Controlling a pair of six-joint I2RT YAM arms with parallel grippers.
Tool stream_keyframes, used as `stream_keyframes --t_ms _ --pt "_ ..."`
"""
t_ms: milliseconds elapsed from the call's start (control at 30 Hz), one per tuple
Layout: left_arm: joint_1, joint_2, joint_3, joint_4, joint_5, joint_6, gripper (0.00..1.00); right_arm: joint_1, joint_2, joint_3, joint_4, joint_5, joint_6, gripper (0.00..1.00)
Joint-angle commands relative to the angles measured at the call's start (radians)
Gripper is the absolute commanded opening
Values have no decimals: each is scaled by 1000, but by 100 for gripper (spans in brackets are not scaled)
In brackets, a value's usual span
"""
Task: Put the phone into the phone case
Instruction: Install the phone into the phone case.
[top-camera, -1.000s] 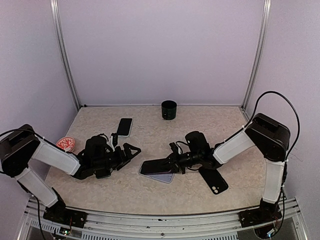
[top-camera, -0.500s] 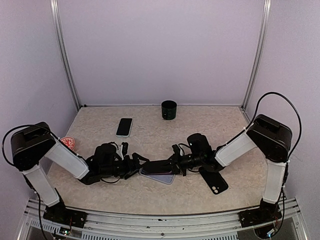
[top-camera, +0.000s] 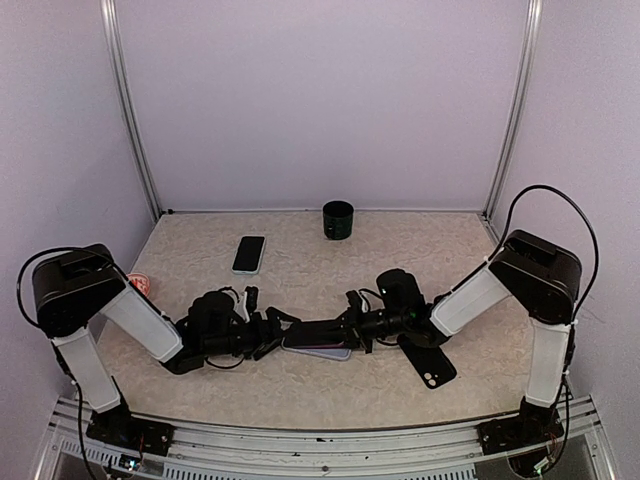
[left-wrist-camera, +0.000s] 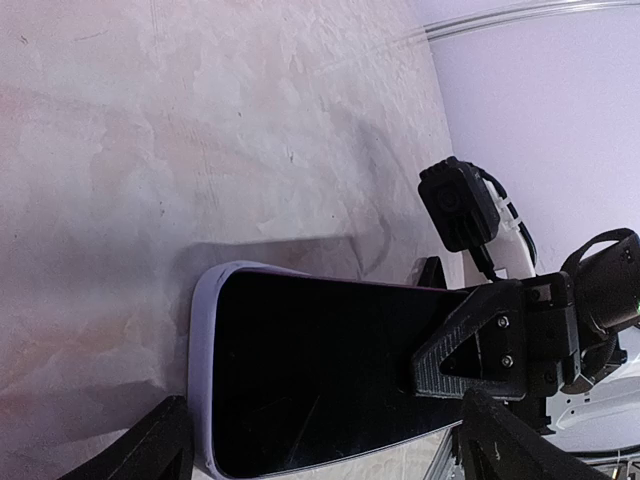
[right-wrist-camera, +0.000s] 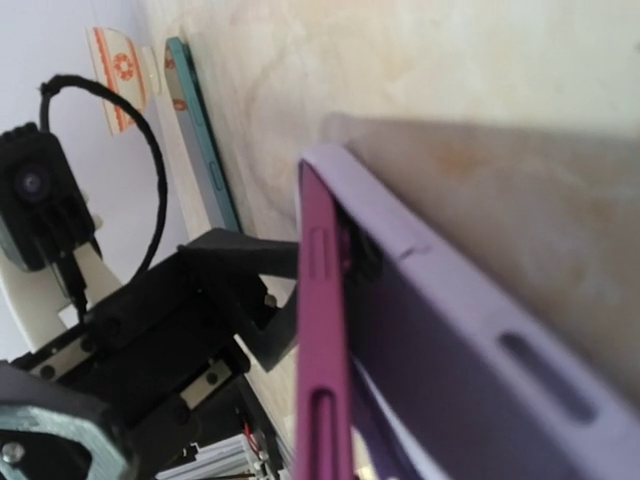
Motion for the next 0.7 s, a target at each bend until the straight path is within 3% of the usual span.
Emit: stream_keyframes --t_ms 0,267,667 --pt "-15 -10 3 -11 62 -3 90 26 64 30 40 -65 -49 0" --pt "8 -80 22 -106 49 53 90 24 124 30 96 -170 -106 0" --pt "26 -119 17 -156 50 59 93 8 186 -9 371 -206 -68 0"
